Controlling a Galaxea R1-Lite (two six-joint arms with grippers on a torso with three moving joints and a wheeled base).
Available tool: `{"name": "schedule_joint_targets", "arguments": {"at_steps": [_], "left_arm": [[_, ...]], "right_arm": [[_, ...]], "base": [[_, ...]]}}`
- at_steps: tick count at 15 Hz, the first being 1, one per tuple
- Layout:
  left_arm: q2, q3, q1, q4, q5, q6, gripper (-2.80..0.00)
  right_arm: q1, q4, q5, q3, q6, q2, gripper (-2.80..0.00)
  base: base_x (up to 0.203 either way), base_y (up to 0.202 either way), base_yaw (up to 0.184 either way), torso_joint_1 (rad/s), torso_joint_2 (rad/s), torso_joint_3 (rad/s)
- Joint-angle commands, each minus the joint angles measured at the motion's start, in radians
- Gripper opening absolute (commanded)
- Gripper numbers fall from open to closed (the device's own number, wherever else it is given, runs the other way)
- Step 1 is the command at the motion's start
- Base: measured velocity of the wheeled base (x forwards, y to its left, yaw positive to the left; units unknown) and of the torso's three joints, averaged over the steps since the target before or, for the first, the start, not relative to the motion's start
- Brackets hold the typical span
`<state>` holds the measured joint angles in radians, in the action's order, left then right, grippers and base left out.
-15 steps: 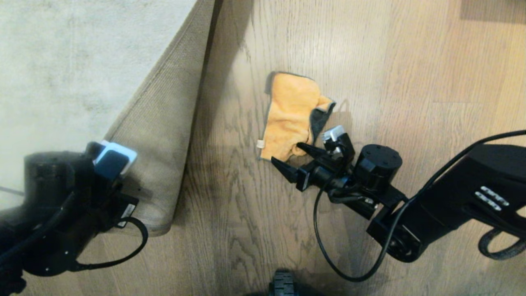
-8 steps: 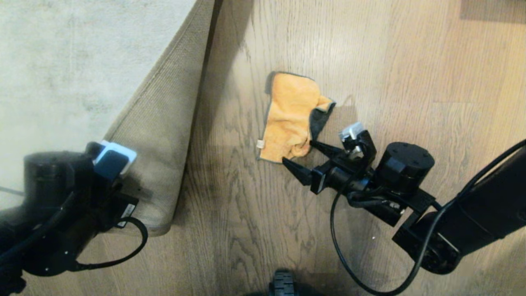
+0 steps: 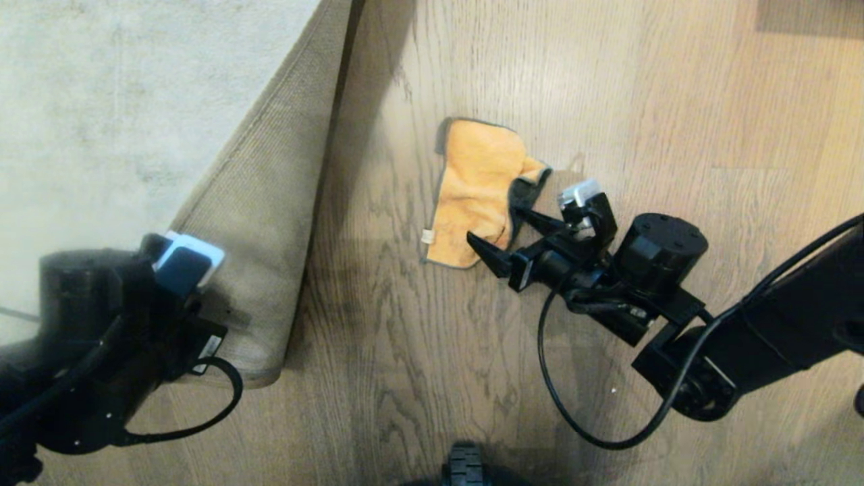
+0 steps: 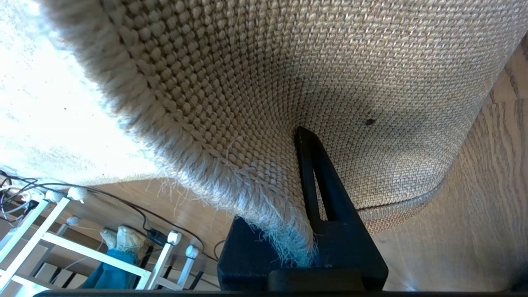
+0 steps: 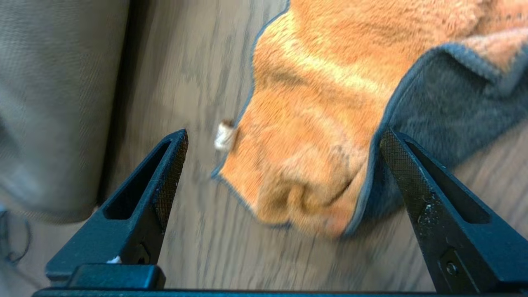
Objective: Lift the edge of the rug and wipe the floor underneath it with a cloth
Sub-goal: Wipe the floor under the carpet with a rag
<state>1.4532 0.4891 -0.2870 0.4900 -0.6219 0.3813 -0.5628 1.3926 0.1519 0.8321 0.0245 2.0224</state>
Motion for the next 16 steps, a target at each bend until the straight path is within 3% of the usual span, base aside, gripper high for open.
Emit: {"name": "schedule_joint_targets", "arguments": {"at_steps": [1, 6, 10, 16], "left_arm": [[0.0, 0.0, 0.0, 0.003, -0.004, 0.002, -2.8], [-0.001, 0.0, 0.0, 0.002, -0.012, 0.002, -2.8], [0.001, -0.003, 0.002, 0.002, -0.01, 0.002, -2.8], [0.001, 0.0, 0.002, 0.002, -0.015, 0.002, -2.8]], "right_arm": [[0.0, 0.009, -0.002, 0.033, 0.008, 0.033, 0.0], [-0.001, 0.017, -0.003, 0.023, 0.044, -0.015, 0.0], [-0.011, 0.024, 0.0, -0.067, 0.086, -0.072, 0.0], [-0.003, 0.026, 0.0, -0.084, 0.097, 0.005, 0.0]], "base": [[0.0, 0.0, 0.0, 0.0, 0.0, 0.0], [0.0, 0.0, 0.0, 0.0, 0.0, 0.0], [0.0, 0.0, 0.0, 0.0, 0.0, 0.0], [0.0, 0.0, 0.0, 0.0, 0.0, 0.0]]}}
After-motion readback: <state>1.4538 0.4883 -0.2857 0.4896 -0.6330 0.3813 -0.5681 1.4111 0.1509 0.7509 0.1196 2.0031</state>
